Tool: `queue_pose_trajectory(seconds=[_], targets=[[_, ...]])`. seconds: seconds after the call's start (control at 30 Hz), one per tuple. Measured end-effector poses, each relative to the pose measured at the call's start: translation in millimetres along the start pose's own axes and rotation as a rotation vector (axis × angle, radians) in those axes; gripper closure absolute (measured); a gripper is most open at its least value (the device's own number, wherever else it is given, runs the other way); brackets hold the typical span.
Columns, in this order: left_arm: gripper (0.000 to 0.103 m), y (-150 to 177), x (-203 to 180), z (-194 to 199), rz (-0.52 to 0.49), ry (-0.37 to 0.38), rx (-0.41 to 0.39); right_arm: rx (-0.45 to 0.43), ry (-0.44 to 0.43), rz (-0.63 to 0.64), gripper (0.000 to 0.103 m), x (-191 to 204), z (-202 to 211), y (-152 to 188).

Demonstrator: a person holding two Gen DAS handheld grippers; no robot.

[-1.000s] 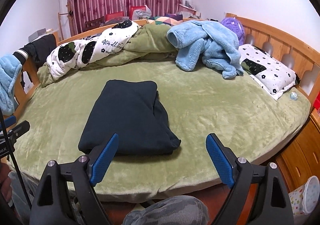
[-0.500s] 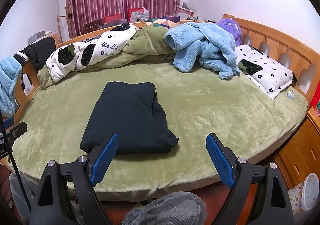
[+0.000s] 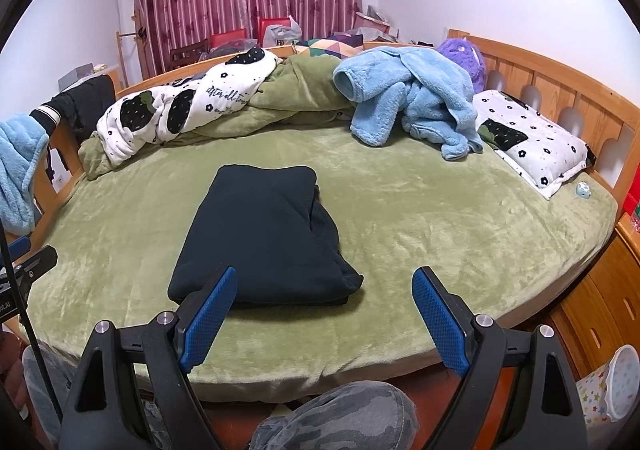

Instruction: Fold small clothes

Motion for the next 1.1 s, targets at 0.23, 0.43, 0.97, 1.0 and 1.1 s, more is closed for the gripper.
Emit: queue_pose_trajectory(seconds=[0.23,0.43,0.97,1.0,1.1], targets=[[0.011,0.4,0.3,0.1,0.001,0.000,0.000,0.001,0.000,-0.001,0.015,4.5,1.8,-1.9],[0.011,0.6,0.1,-0.6,0.002,0.001,0.000,0.001,-0.001,0.000,0.015,4.4,2.0,-2.1],[0.011,1.2,1.3,2.8,0.004,0.006,-0.003,0.002,-0.005,-0.006,0.015,8.8,2.2,-3.3],[0.011,1.0,1.2,3.3,0.003,0.006,-0.004,0.002,-0.006,-0.006,0.015,8.5,2.2,-3.5],[0.011,0.6,0.6,6.5,0.005,0.007,-0.005,0.002,-0.011,-0.007,0.015,10.9,2.4,-3.7]])
Point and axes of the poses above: each gripper's, at about its wrist camera, not at the fingertips, and z roughly against the way its jaws point, x to its left, y to its underside, the point moved 2 cm from there along -z, roughly the way its jaws point, and after that the axes turned 3 degrees about -x, right-handed, at the moved point
